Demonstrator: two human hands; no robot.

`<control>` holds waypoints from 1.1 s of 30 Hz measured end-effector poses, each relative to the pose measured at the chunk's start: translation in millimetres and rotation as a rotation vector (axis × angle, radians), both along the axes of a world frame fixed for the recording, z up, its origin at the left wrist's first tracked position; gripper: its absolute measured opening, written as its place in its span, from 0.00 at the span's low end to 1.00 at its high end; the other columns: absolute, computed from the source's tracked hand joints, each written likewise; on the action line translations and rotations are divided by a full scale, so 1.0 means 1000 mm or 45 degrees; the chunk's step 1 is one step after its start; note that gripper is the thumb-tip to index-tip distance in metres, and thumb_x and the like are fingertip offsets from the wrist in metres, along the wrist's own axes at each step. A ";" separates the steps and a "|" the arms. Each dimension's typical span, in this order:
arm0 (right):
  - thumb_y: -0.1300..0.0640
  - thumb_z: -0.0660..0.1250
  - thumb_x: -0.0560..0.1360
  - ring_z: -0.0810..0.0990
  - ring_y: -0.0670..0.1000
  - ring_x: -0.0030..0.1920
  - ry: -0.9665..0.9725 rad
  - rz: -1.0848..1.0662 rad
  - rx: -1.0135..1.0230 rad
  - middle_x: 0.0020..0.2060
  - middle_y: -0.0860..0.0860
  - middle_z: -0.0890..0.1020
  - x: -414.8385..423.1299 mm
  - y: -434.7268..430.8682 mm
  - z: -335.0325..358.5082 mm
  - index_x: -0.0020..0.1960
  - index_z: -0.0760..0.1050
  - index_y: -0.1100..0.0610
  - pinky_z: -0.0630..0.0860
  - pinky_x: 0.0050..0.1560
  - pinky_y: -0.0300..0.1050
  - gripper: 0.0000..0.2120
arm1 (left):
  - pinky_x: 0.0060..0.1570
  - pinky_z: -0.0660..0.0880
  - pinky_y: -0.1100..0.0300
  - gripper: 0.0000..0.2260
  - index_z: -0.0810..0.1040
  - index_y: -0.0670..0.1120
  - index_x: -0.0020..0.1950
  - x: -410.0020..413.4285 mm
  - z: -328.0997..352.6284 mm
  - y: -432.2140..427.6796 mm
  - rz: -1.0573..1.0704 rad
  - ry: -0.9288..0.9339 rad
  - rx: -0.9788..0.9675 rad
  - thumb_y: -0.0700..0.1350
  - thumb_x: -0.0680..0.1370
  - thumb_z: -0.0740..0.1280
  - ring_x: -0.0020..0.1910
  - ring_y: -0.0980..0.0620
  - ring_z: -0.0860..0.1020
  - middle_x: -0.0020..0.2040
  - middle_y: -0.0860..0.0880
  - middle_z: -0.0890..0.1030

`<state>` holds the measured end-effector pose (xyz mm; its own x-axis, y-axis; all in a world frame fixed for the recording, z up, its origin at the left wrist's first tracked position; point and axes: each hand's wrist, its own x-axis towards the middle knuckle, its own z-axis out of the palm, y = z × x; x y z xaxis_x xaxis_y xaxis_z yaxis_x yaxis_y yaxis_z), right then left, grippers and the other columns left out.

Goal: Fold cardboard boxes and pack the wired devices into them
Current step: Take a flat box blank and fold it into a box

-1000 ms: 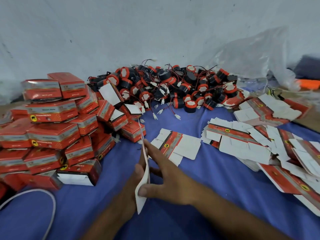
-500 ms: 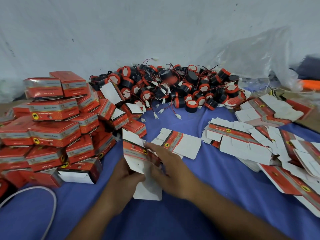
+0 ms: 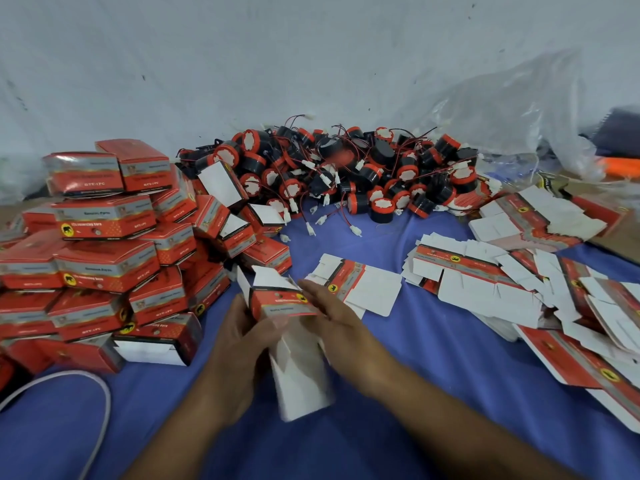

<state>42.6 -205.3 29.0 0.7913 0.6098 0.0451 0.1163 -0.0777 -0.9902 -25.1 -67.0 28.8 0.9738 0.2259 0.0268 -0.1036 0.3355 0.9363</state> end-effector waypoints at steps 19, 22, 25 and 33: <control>0.49 0.62 0.82 0.81 0.52 0.55 -0.245 -0.117 0.003 0.52 0.50 0.82 0.012 -0.011 -0.010 0.57 0.80 0.49 0.77 0.60 0.56 0.09 | 0.41 0.81 0.59 0.16 0.85 0.57 0.54 0.000 -0.007 -0.012 0.090 0.100 0.105 0.62 0.76 0.61 0.48 0.47 0.85 0.53 0.43 0.85; 0.51 0.60 0.80 0.79 0.52 0.54 -0.312 -0.115 0.096 0.53 0.51 0.79 0.009 -0.009 -0.009 0.57 0.79 0.55 0.76 0.58 0.51 0.12 | 0.43 0.80 0.58 0.21 0.85 0.58 0.54 -0.002 -0.006 -0.012 0.133 0.080 0.120 0.65 0.73 0.58 0.50 0.47 0.84 0.54 0.44 0.85; 0.56 0.58 0.76 0.78 0.49 0.50 -0.237 -0.172 0.252 0.51 0.50 0.78 0.008 -0.009 -0.007 0.52 0.77 0.63 0.74 0.53 0.44 0.13 | 0.51 0.79 0.55 0.22 0.83 0.50 0.60 -0.004 -0.005 -0.013 0.113 -0.006 0.102 0.63 0.77 0.62 0.56 0.46 0.82 0.58 0.41 0.83; 0.49 0.64 0.79 0.80 0.52 0.53 -0.597 -0.214 0.343 0.53 0.44 0.80 0.001 -0.016 0.002 0.46 0.78 0.57 0.77 0.51 0.48 0.12 | 0.46 0.79 0.52 0.16 0.80 0.38 0.56 -0.005 0.005 -0.009 0.050 0.001 -0.161 0.42 0.71 0.65 0.47 0.45 0.81 0.51 0.39 0.83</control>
<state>43.2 -221.4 31.2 0.7345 0.3953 0.5516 0.5561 0.1154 -0.8231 -30.0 -75.9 34.2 0.9640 0.2658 -0.0054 -0.1181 0.4465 0.8869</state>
